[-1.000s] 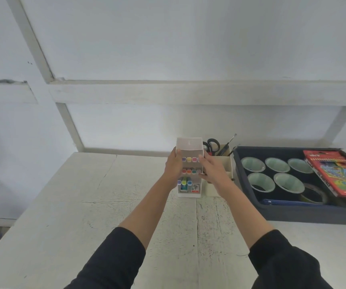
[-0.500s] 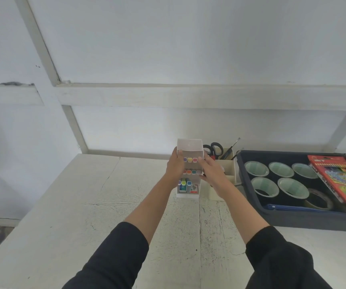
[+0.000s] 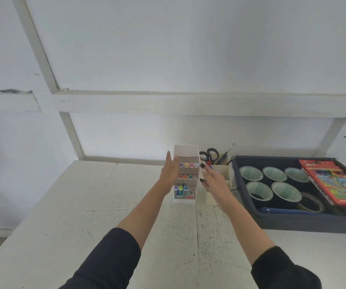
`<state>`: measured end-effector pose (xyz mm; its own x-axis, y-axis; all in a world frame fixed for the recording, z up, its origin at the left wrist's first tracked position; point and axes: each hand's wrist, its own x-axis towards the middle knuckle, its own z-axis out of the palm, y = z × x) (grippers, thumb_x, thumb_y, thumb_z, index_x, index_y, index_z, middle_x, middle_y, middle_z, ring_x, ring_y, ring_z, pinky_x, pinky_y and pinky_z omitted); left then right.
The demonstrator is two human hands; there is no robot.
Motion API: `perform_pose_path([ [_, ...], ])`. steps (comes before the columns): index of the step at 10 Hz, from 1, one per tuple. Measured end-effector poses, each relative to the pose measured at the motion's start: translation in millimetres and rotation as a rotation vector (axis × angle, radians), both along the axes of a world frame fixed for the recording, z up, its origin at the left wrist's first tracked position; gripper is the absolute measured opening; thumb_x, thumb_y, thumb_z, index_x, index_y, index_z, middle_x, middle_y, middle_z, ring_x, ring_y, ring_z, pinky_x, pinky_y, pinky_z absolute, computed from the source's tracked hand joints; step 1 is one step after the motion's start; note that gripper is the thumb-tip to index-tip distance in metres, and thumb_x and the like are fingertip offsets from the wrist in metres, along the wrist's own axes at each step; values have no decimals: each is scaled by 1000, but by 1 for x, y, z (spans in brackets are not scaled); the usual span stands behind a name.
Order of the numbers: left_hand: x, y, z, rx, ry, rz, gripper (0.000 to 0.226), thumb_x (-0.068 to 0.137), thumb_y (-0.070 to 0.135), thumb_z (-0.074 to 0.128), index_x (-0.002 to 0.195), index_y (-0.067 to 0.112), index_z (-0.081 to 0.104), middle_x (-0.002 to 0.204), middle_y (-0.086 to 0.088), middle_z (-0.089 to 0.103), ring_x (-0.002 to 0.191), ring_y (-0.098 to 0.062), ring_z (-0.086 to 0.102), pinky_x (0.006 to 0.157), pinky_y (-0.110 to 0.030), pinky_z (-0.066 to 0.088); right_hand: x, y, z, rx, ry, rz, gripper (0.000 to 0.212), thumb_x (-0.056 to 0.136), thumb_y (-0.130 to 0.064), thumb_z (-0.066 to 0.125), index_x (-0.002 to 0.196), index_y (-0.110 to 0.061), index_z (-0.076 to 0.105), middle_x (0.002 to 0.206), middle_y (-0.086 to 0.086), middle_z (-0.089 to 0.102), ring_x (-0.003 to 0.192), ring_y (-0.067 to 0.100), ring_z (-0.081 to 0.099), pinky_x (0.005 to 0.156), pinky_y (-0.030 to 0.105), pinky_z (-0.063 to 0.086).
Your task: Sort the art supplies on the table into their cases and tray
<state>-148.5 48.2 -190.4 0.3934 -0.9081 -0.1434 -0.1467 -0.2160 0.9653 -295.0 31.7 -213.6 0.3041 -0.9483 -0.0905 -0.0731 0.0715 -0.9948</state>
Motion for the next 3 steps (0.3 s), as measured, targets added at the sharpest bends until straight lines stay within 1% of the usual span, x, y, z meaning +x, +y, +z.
perform_pose_path([
  [1,11,13,3,-38,-71,38,51,105,36,23,153,24,12,157,-6,24,142,-27,24,112,-44,23,-29,14,1,17,-94,-15,49,96,-35,48,140,-14,43,124,-2,58,113,12,56,96,24,44],
  [2,22,26,15,-145,-88,149,43,104,22,34,147,22,30,151,-6,35,131,-21,38,105,-37,31,-61,43,28,-67,-173,-33,54,87,-42,55,133,-15,49,119,-1,65,112,13,60,96,27,47],
  [3,34,49,60,-369,48,188,39,98,8,44,133,25,49,137,-4,49,113,-15,49,97,-37,40,-99,82,85,-276,-314,-91,62,76,-52,64,125,-14,55,117,6,67,111,22,62,94,35,51],
])
